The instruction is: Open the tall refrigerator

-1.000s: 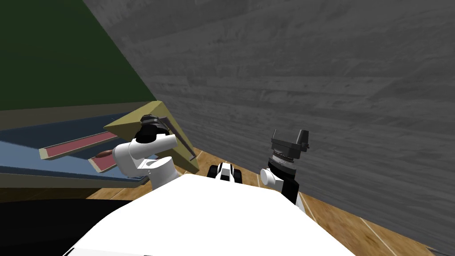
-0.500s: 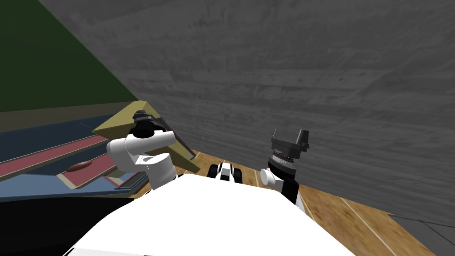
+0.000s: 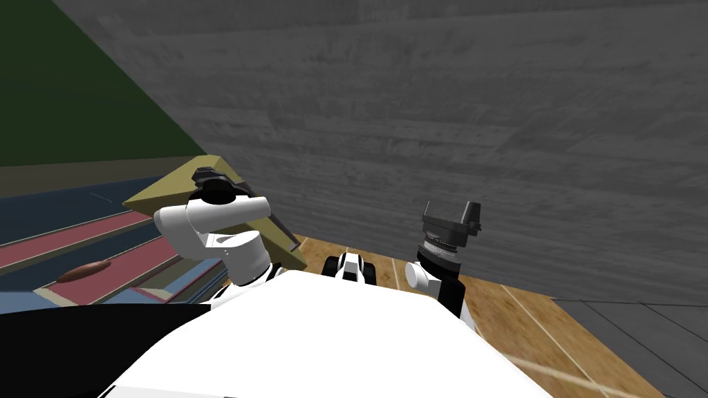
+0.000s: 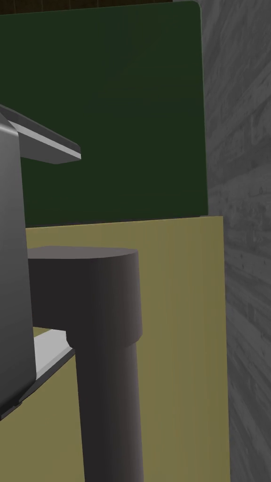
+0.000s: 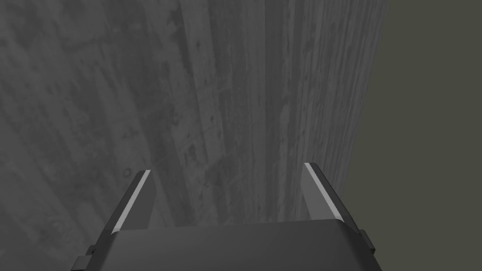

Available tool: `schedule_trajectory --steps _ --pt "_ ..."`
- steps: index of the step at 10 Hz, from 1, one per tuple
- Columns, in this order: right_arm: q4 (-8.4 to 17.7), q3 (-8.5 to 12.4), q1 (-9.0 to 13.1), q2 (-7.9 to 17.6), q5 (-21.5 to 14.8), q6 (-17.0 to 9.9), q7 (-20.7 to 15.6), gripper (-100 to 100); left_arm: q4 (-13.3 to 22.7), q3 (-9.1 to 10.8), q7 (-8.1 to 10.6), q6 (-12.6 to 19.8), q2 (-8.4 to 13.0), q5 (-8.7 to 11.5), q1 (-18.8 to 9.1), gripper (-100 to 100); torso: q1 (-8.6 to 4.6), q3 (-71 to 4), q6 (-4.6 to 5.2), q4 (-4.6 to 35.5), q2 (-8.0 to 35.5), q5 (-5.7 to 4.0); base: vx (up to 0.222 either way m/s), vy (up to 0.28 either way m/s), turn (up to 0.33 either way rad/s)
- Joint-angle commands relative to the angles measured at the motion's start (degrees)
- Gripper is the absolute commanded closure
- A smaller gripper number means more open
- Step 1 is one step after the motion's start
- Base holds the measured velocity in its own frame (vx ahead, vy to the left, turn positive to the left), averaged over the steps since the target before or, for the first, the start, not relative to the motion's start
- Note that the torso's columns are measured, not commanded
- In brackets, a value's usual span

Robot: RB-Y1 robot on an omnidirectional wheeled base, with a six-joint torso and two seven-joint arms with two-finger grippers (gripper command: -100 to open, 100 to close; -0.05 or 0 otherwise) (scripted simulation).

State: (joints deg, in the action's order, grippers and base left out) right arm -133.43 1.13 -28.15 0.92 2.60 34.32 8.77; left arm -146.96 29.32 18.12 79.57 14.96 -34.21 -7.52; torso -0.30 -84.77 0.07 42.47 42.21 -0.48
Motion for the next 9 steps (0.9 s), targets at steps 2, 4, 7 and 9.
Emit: schedule_trajectory --steps 2,4,7,9 --pt "0.0 0.0 0.0 0.0 0.0 0.0 0.0 0 0.1 0.41 0.52 5.1 4.9 -1.4 -2.8 -100 -0.05 0.1 -0.07 0.2 0.3 -0.29 -0.052 0.005 -0.097" --pt "0.0 0.0 0.0 0.0 0.0 0.0 0.0 0 0.8 -0.44 0.12 6.7 3.8 -1.9 -2.9 0 -0.19 0.2 -0.10 0.2 0.3 -0.13 -0.006 0.007 0.000" --pt "0.0 0.0 0.0 0.0 0.0 0.0 0.0 0 1.1 -0.39 0.10 6.9 3.6 -1.8 -2.7 0 -0.10 0.2 -0.04 -0.1 0.2 0.20 0.001 0.007 0.004" --pt "0.0 0.0 0.0 0.0 0.0 0.0 0.0 0 1.3 -0.35 0.09 7.1 3.5 -1.8 -2.6 0 0.01 0.2 -0.05 -0.1 0.2 0.29 0.001 0.003 0.001"
